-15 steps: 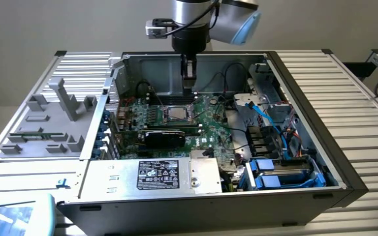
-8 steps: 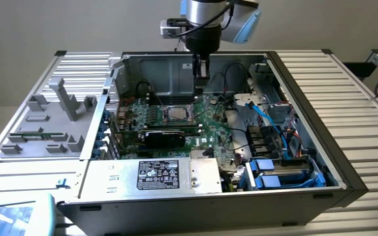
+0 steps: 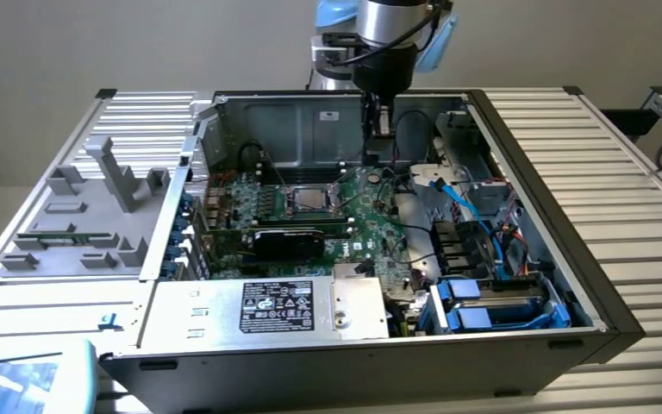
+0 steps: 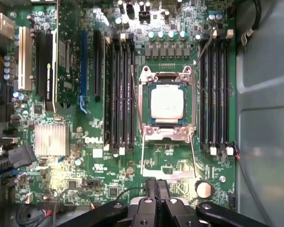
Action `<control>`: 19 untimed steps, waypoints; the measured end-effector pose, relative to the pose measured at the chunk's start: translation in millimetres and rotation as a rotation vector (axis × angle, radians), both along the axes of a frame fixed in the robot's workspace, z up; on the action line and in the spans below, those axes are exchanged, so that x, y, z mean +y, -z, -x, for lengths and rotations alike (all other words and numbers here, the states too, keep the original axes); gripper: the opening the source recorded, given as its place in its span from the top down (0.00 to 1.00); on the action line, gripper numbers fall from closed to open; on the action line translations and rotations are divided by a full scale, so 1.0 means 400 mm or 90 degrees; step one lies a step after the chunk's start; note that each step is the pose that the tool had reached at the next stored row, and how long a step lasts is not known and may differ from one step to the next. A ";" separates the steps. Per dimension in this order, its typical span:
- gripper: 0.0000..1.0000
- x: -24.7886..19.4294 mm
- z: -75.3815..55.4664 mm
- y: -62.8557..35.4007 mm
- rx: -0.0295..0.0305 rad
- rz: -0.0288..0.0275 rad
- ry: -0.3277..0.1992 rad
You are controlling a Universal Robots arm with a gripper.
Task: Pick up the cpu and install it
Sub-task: 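Close the cpu cover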
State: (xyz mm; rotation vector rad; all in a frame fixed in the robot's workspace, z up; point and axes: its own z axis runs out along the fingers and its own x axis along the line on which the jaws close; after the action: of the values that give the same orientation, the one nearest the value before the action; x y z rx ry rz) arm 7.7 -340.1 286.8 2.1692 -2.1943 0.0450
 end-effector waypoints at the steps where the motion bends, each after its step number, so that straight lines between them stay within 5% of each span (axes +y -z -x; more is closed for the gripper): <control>1: 0.88 0.000 -0.008 0.001 0.0000 -0.0010 0.000; 10: 0.88 -0.001 -0.048 0.032 0.0003 -0.0162 0.000; 19: 0.88 -0.001 -0.049 0.059 0.0059 -0.0261 0.009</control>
State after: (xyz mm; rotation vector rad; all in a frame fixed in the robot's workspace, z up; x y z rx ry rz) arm 27.4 -340.5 263.3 2.1691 -2.2255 -0.0107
